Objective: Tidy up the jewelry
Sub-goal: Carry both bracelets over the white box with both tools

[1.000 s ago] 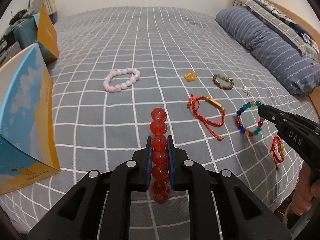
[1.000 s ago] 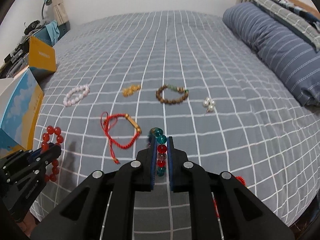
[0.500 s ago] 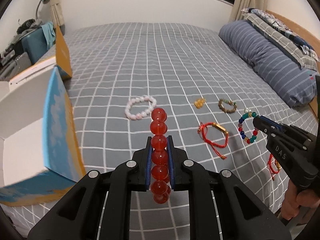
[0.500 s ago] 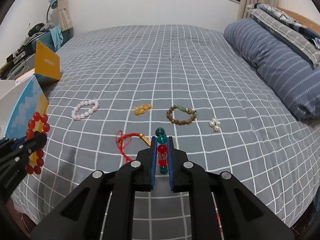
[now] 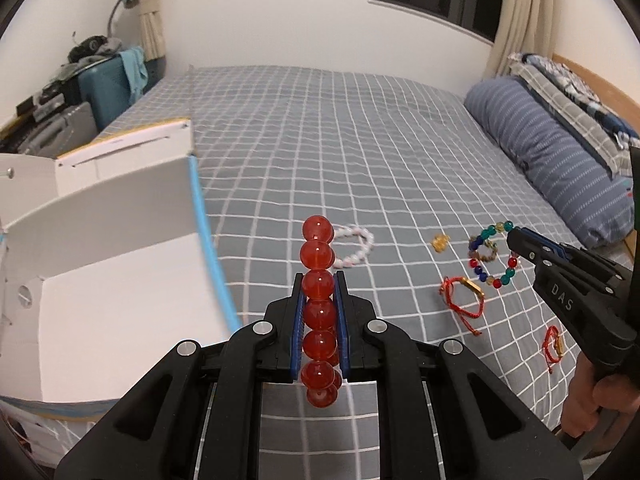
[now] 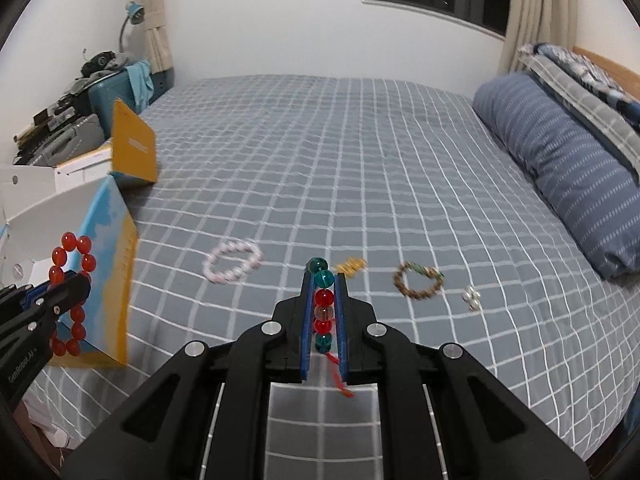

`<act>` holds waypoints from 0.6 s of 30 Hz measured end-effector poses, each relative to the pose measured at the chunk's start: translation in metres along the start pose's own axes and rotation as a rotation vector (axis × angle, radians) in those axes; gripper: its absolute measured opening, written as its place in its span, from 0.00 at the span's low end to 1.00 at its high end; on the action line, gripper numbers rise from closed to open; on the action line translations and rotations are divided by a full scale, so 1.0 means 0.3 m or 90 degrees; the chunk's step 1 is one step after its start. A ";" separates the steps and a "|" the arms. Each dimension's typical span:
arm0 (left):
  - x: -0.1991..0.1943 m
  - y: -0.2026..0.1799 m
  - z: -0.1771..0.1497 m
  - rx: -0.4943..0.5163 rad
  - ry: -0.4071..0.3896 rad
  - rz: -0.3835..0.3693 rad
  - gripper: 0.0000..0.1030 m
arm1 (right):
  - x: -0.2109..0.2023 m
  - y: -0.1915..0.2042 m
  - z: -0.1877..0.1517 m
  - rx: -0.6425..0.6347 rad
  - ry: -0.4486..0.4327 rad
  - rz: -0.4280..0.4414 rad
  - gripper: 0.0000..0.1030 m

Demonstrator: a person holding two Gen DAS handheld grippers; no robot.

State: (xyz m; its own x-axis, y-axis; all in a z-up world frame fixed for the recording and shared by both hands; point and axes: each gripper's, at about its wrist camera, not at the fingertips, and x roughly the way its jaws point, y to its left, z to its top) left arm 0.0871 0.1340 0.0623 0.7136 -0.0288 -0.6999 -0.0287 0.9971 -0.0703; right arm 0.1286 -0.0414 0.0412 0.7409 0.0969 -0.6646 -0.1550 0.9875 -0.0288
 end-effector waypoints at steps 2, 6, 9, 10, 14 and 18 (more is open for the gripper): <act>-0.030 0.034 0.010 -0.004 -0.007 0.005 0.12 | -0.008 0.034 0.015 -0.005 -0.004 0.005 0.09; -0.074 0.111 0.017 -0.018 -0.015 0.023 0.12 | -0.022 0.119 0.042 -0.019 -0.010 0.018 0.09; -0.103 0.164 0.015 -0.028 -0.020 0.041 0.12 | -0.034 0.185 0.060 -0.028 -0.015 0.031 0.09; -0.114 0.187 0.014 -0.033 -0.021 0.048 0.12 | -0.041 0.208 0.065 -0.032 -0.018 0.035 0.09; -0.149 0.282 0.004 -0.052 -0.023 0.071 0.12 | -0.069 0.306 0.093 -0.043 -0.029 0.056 0.09; -0.179 0.386 -0.005 -0.075 -0.023 0.094 0.12 | -0.095 0.418 0.121 -0.056 -0.041 0.077 0.09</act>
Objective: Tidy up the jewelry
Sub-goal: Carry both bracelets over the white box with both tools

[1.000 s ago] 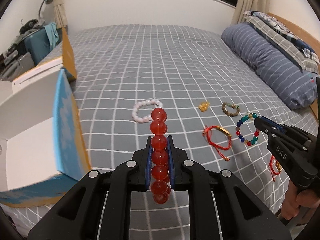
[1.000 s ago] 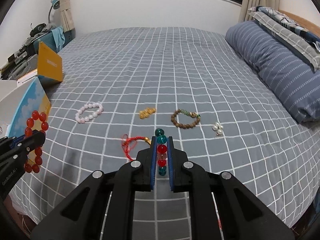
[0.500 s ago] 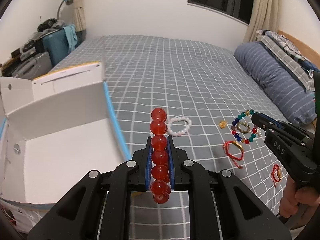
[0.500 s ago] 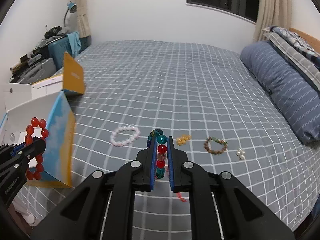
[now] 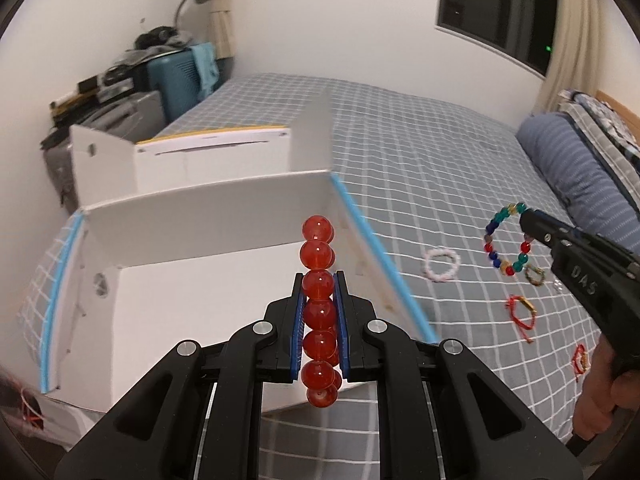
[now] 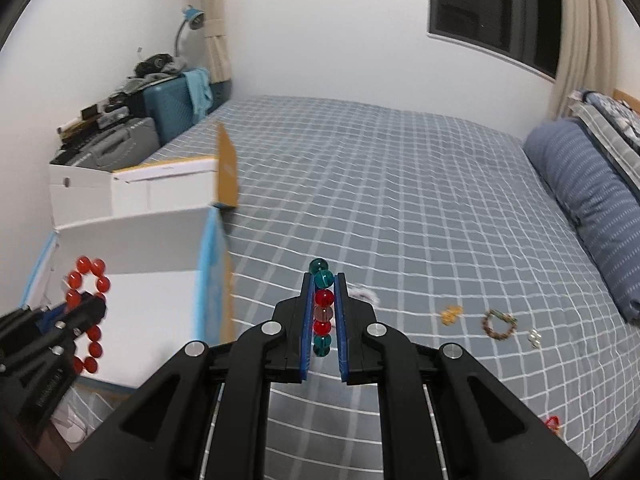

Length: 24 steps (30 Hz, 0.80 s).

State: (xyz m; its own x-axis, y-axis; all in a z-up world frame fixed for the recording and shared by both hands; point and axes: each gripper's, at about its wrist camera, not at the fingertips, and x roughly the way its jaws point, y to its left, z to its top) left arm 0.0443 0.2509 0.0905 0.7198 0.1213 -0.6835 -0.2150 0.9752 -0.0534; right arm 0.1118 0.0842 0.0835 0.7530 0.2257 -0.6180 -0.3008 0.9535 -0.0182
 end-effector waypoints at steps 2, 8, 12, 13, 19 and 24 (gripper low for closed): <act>-0.006 0.046 0.000 -0.012 -0.001 0.010 0.12 | 0.008 0.066 0.015 -0.015 0.003 0.012 0.09; -0.007 0.190 0.000 -0.044 -0.002 0.042 0.12 | 0.062 0.264 0.037 -0.050 0.019 0.052 0.09; 0.015 0.269 -0.004 -0.063 0.008 0.057 0.12 | 0.111 0.375 0.019 -0.069 0.037 0.073 0.09; 0.023 0.292 -0.007 -0.069 0.012 0.061 0.12 | 0.124 0.389 0.015 -0.071 0.042 0.076 0.09; 0.077 0.383 -0.036 -0.089 0.036 0.077 0.12 | 0.203 0.476 -0.027 -0.074 0.075 0.087 0.09; 0.119 0.416 -0.055 -0.093 0.057 0.083 0.12 | 0.259 0.492 -0.060 -0.070 0.108 0.076 0.09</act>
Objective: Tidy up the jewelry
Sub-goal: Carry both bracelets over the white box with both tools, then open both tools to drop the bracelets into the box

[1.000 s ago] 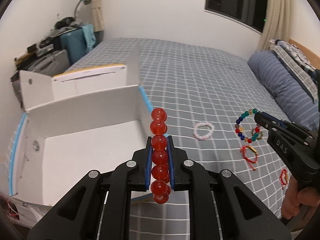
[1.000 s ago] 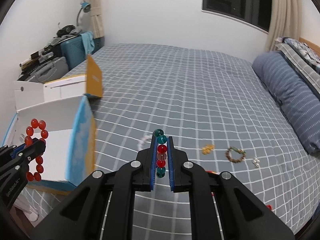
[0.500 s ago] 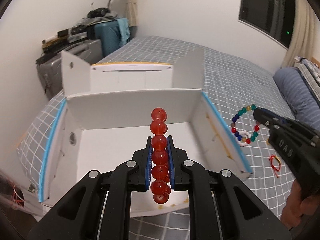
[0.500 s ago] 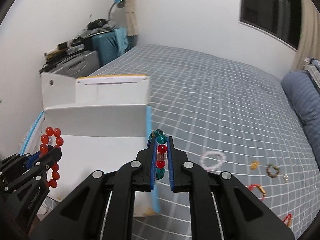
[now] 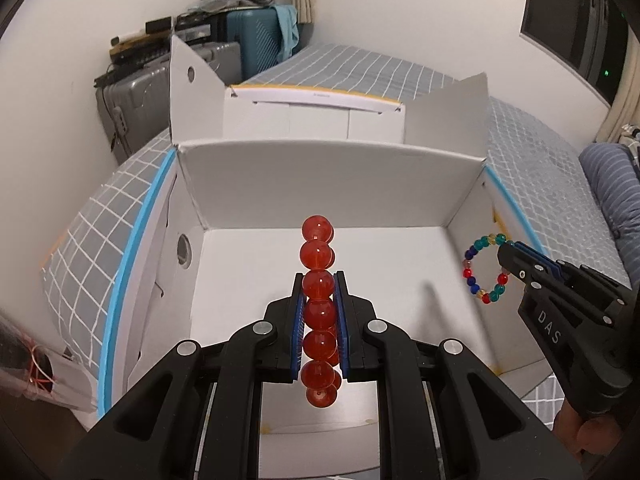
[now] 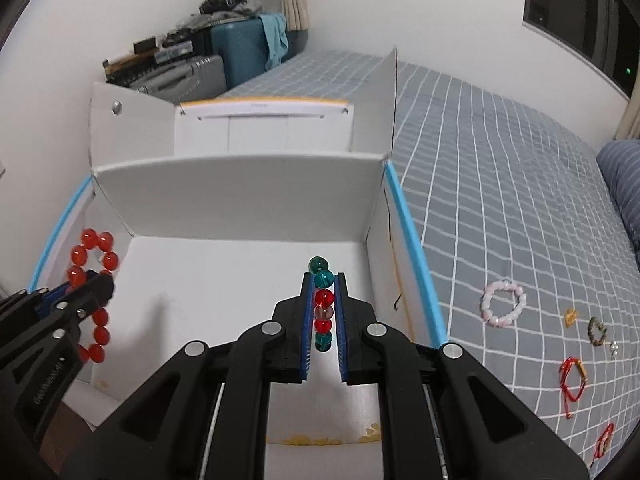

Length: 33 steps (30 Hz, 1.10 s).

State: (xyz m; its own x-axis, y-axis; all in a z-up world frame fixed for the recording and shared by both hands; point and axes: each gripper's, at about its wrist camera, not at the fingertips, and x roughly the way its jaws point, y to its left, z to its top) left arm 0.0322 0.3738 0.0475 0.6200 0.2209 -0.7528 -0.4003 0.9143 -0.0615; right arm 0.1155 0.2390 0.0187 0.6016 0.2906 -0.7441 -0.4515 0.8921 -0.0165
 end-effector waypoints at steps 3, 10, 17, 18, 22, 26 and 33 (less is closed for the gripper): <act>0.022 0.010 -0.007 -0.001 0.012 0.000 0.12 | 0.036 0.011 -0.011 -0.003 0.020 -0.004 0.09; 0.064 0.019 -0.026 0.000 0.031 0.007 0.12 | 0.087 0.023 -0.029 -0.003 0.050 -0.005 0.09; 0.071 0.022 -0.027 -0.003 0.041 0.011 0.12 | 0.091 0.035 -0.025 -0.009 0.058 -0.010 0.09; 0.072 0.023 -0.027 -0.002 0.042 0.012 0.12 | 0.087 0.036 -0.024 -0.009 0.056 -0.010 0.10; 0.068 0.022 -0.028 -0.001 0.042 0.019 0.14 | 0.067 0.037 -0.021 -0.011 0.042 -0.012 0.23; 0.040 0.027 -0.023 -0.004 0.028 0.022 0.28 | 0.032 0.033 -0.014 -0.013 0.023 -0.014 0.40; -0.021 0.007 -0.014 0.000 -0.014 0.040 0.72 | -0.050 0.011 -0.008 -0.028 -0.023 -0.027 0.76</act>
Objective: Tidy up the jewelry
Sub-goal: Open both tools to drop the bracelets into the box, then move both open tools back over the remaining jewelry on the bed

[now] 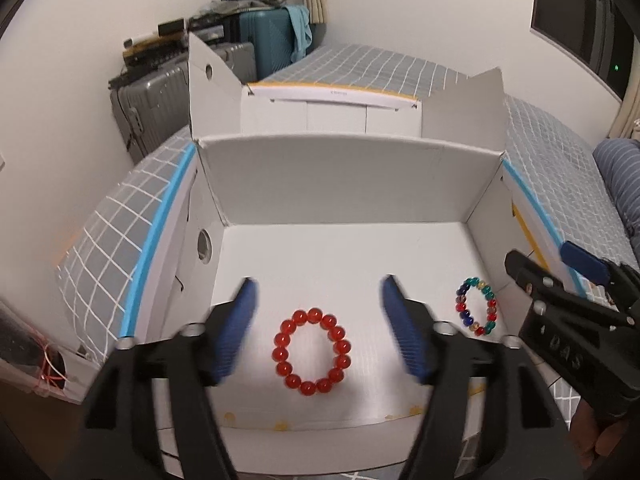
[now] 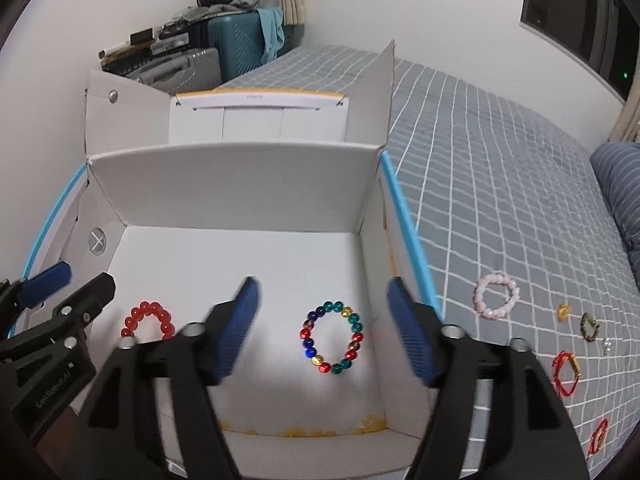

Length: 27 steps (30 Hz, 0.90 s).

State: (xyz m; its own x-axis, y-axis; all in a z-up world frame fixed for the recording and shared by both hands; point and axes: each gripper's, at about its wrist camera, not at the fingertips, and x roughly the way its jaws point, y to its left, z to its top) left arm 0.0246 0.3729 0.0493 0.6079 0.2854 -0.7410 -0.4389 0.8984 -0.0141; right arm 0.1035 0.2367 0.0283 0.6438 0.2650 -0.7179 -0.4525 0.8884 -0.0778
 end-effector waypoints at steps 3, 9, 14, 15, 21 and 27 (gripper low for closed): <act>-0.026 -0.023 0.007 0.007 -0.019 -0.001 0.81 | -0.037 -0.036 0.005 0.004 -0.021 -0.019 0.86; -0.067 -0.118 0.025 0.028 -0.040 -0.019 0.89 | -0.095 -0.166 0.004 0.037 -0.036 -0.041 0.89; -0.101 -0.240 0.040 0.040 -0.051 -0.049 0.94 | -0.137 -0.305 -0.015 0.060 -0.046 -0.073 0.91; -0.108 -0.273 0.042 0.044 -0.054 -0.058 0.94 | -0.145 -0.336 -0.020 0.065 -0.046 -0.078 0.91; -0.112 -0.499 0.038 0.084 -0.054 -0.099 0.94 | -0.171 -0.575 -0.083 0.111 -0.040 -0.122 0.91; -0.090 -0.720 0.005 0.130 -0.048 -0.141 0.94 | -0.176 -0.798 -0.145 0.154 -0.033 -0.161 0.92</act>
State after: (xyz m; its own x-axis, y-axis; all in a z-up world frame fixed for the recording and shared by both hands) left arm 0.1039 0.1715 0.0734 0.7241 0.0925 -0.6834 -0.1533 0.9878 -0.0288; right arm 0.1509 -0.0061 0.0549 0.7503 0.0386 -0.6599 -0.1198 0.9897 -0.0782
